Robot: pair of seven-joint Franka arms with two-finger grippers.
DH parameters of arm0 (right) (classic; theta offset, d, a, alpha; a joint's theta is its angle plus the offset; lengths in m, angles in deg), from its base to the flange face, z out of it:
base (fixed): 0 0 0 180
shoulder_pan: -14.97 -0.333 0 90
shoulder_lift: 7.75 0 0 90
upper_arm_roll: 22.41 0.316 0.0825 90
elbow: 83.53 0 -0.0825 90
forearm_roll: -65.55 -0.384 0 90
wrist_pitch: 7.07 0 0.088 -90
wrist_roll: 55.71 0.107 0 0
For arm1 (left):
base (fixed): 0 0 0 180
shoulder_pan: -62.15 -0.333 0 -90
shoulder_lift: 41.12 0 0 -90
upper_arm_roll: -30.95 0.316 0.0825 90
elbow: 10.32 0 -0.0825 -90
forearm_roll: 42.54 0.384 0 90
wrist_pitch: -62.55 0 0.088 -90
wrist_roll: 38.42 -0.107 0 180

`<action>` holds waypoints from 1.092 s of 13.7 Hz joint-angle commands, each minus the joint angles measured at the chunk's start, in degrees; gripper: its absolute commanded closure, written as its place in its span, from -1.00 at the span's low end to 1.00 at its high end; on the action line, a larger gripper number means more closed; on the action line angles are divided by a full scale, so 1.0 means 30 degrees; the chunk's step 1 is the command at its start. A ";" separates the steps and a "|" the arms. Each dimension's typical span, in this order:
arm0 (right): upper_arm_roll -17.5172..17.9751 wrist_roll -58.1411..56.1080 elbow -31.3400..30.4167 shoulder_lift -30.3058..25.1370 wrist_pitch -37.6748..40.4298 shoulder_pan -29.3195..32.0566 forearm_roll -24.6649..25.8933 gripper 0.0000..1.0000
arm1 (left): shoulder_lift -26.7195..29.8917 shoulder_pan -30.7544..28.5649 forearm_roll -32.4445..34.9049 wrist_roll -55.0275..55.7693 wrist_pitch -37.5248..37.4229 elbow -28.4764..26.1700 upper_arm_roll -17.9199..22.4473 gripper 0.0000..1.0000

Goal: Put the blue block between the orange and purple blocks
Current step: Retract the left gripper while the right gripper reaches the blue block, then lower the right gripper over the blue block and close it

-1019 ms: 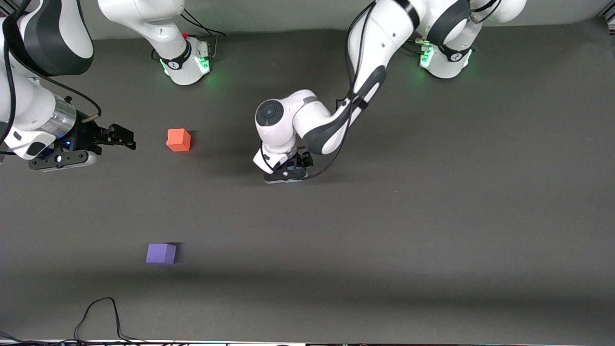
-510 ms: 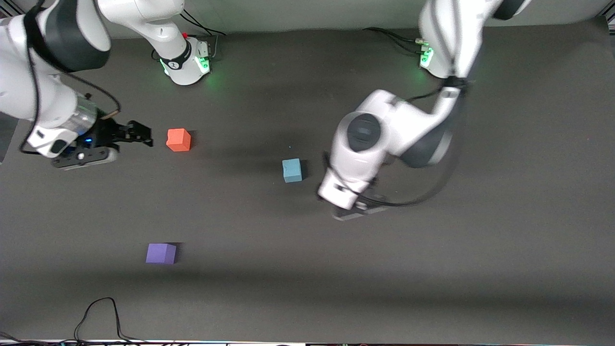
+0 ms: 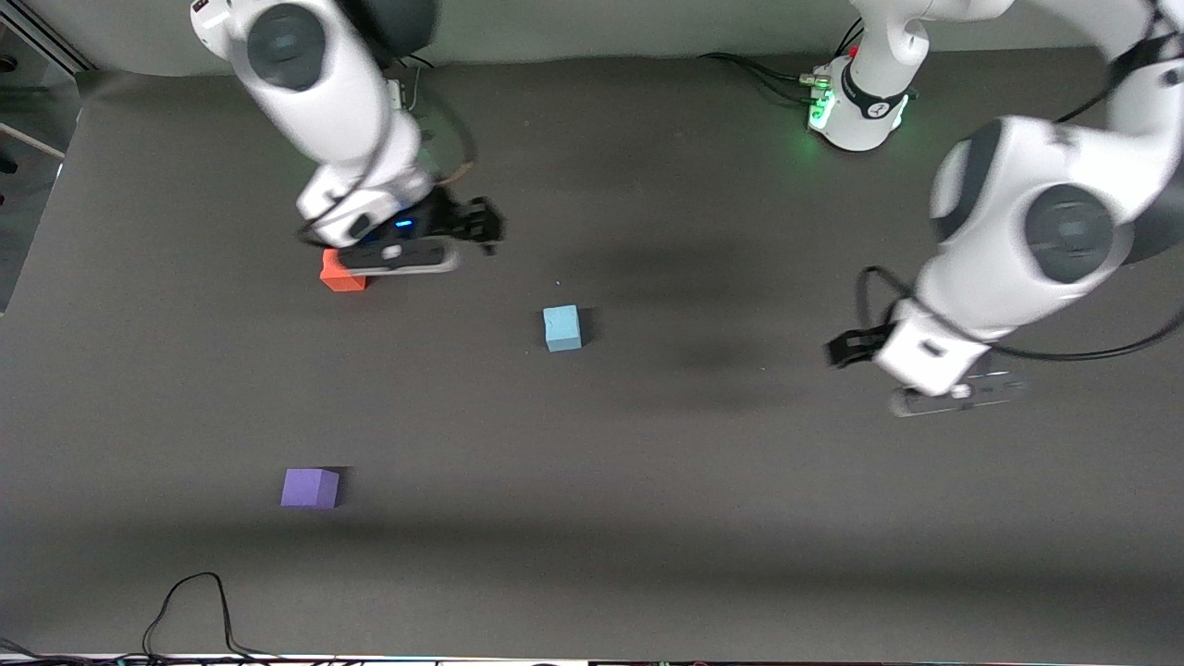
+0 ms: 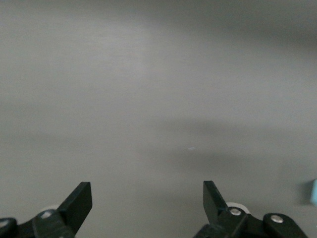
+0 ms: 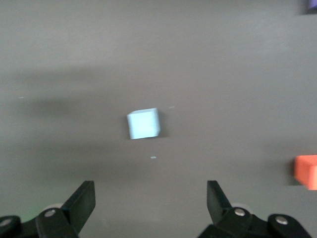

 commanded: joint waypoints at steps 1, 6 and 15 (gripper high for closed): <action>-0.0293 0.0430 0.1800 0.1895 0.0439 -0.0409 -0.0408 -1.00 | 0.1645 -0.1982 -0.0074 -0.3528 -0.0574 -0.1549 -0.0179 -1.00; -0.0322 0.0575 0.0255 0.3010 -0.2041 -0.0908 -0.0525 -1.00 | 0.4019 -0.3333 -0.0074 -0.5965 -0.0955 -0.3045 -0.0149 -1.00; -0.0410 0.0370 -0.4292 0.6083 -1.0891 -0.2198 -0.0203 -1.00 | 0.6015 -0.2290 -0.0074 -0.6762 -0.1072 -0.3927 0.0694 -1.00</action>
